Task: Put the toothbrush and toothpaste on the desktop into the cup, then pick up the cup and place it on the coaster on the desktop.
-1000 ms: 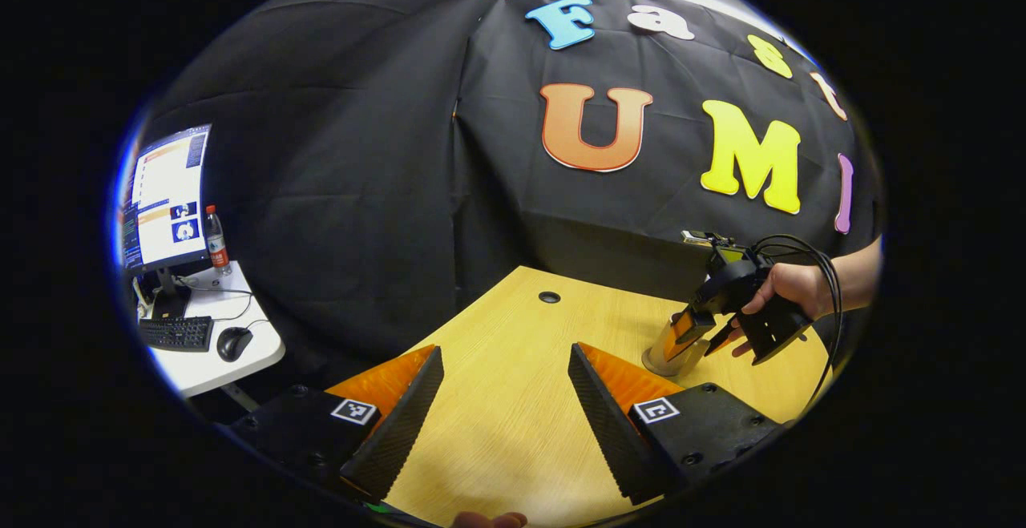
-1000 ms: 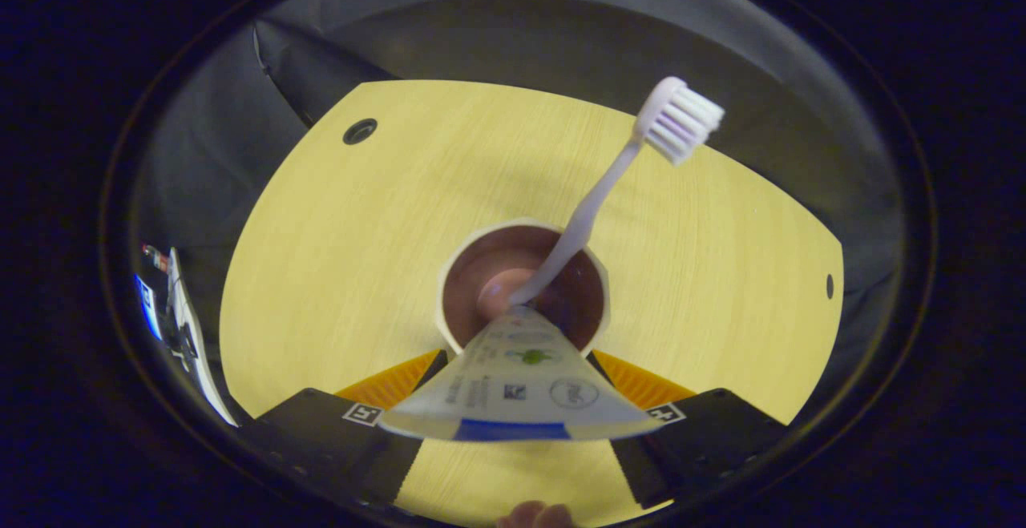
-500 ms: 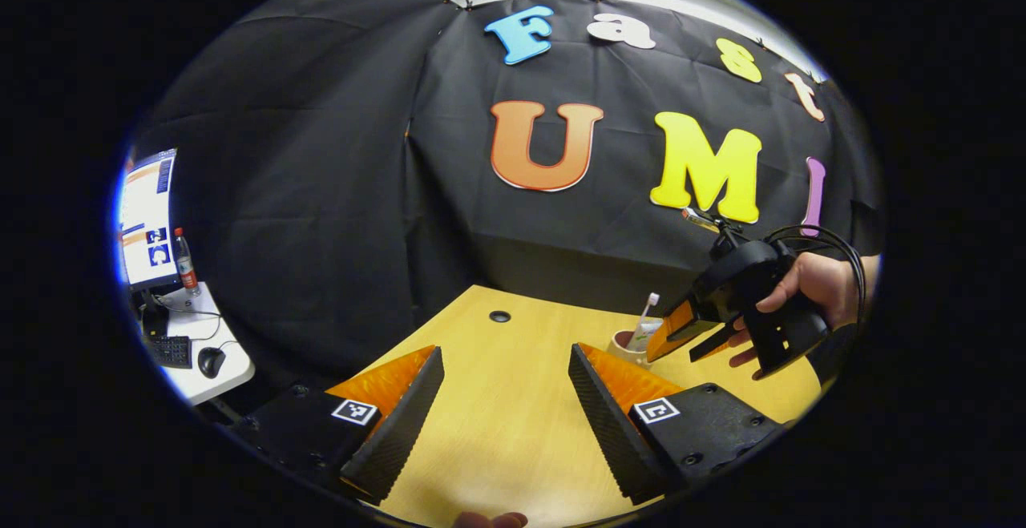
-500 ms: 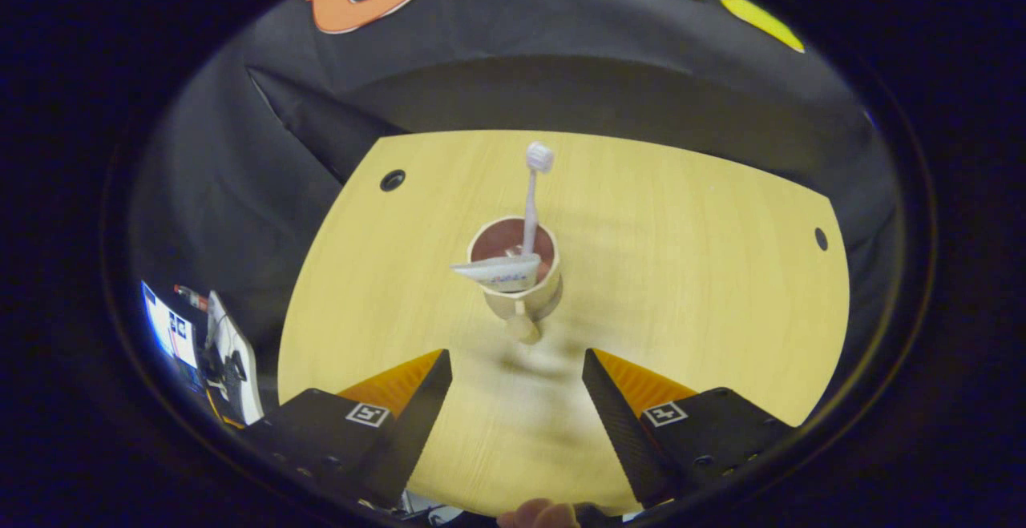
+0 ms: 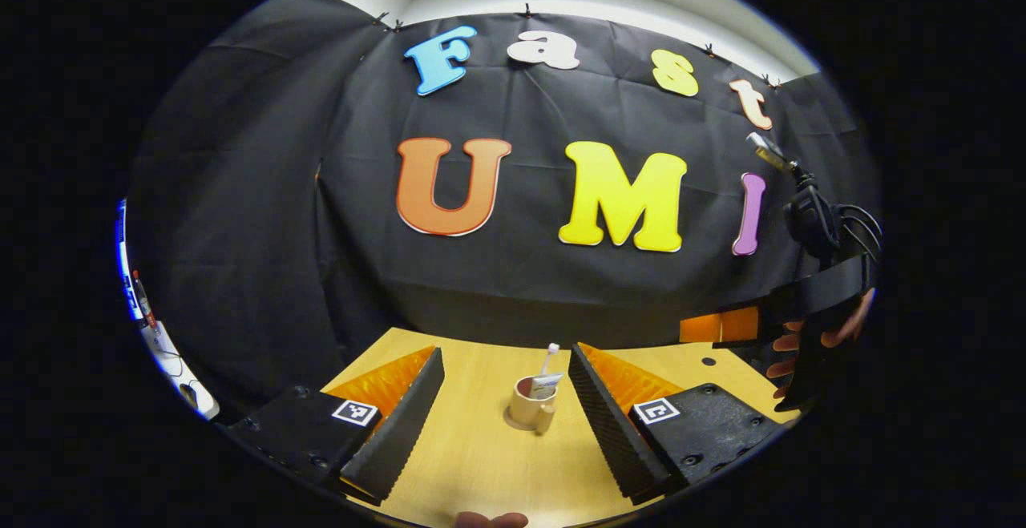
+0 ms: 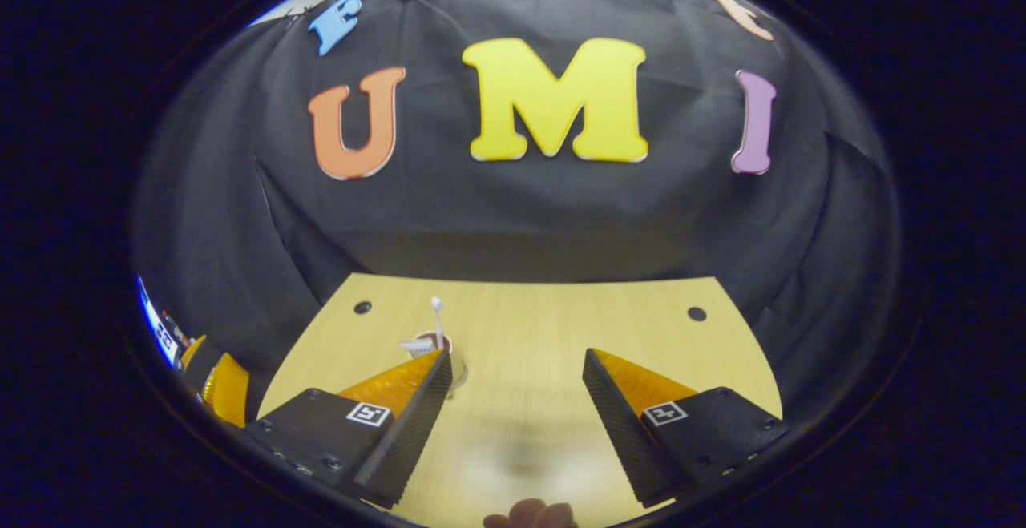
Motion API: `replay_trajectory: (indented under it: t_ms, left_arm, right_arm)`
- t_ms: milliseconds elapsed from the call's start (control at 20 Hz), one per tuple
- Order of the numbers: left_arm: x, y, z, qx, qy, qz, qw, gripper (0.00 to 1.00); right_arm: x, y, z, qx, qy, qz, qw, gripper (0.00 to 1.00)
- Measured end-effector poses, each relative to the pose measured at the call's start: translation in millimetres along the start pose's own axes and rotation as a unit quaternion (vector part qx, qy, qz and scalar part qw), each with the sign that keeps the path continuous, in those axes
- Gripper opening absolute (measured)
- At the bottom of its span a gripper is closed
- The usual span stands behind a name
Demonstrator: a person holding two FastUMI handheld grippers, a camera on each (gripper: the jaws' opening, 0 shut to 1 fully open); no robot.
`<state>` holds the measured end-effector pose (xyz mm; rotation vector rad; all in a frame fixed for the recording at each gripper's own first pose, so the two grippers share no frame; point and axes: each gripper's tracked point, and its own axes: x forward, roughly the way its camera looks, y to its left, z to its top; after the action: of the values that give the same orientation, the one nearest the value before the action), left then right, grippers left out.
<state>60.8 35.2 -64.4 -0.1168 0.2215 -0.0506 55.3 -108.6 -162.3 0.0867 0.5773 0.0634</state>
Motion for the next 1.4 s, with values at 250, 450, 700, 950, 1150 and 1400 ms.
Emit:
replay_trajectory:
  t_ms: [250,450,700,950,1150,1400]
  left_arm:
    - [-8.0,-38.0,43.5,0.005,-0.031,-0.033,0.999,1.00]
    - [-19.2,-45.5,66.1,0.010,-0.046,-0.029,0.999,0.99]
    - [-28.7,-53.7,81.0,0.002,-0.061,-0.028,0.998,0.99]
    - [-32.9,-68.4,88.4,-0.005,-0.068,-0.035,0.997,0.99]
    - [-30.7,-76.7,85.8,-0.011,-0.066,-0.041,0.997,0.99]
    - [-30.0,-82.2,89.5,-0.010,-0.068,-0.043,0.997,0.99]
  right_arm:
    - [-62.5,-25.8,54.0,-0.032,-0.150,-0.042,0.987,0.97]
    - [-94.5,-33.4,68.3,-0.031,-0.226,-0.062,0.972,0.94]
    - [-117.1,-48.9,64.7,0.000,-0.242,-0.077,0.967,0.97]
    - [-119.6,-79.5,61.0,0.005,-0.238,-0.104,0.966,0.97]
    - [-128.0,-98.8,74.2,0.016,-0.264,-0.130,0.955,0.97]
    - [-127.2,-99.9,80.7,0.010,-0.270,-0.130,0.954,0.97]
